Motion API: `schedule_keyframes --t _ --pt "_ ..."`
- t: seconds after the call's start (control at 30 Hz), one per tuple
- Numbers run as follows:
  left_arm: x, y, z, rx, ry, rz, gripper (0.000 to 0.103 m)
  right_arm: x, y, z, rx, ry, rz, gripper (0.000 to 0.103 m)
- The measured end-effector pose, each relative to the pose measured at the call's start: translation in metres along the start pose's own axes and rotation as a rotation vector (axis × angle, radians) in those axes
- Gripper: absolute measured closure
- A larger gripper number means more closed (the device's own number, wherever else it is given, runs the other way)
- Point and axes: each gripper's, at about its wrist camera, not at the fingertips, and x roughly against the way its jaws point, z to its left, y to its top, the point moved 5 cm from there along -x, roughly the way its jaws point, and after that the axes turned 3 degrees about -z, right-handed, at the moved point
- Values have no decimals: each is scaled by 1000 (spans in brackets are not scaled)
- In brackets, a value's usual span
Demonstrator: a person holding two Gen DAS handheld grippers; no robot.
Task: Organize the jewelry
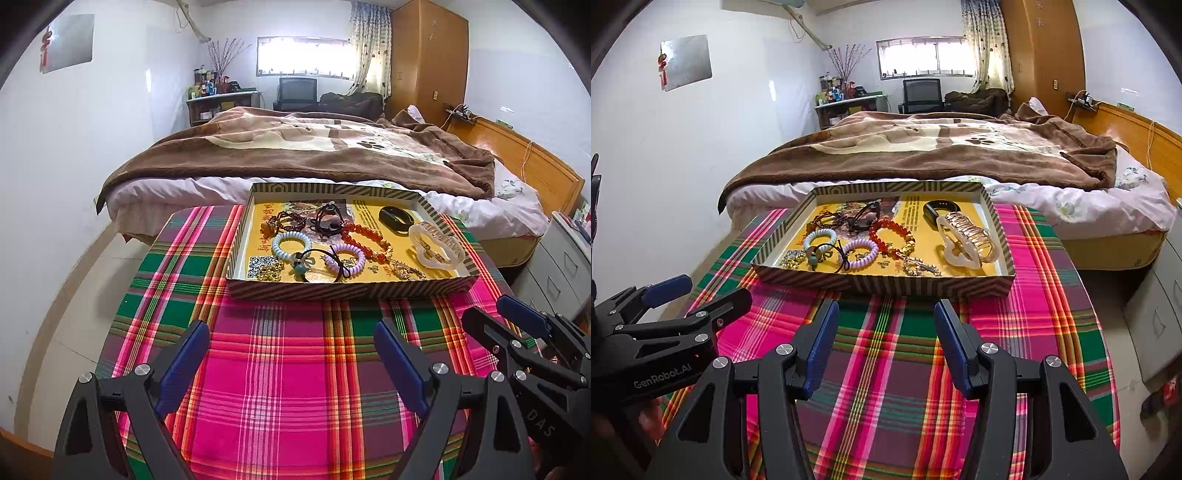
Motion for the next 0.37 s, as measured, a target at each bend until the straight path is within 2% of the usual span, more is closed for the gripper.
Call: schedule_keyframes --t 0.37 --pt "1 0 -2 -7 6 -3 12 -1 -2 0 -3 0 3 48"
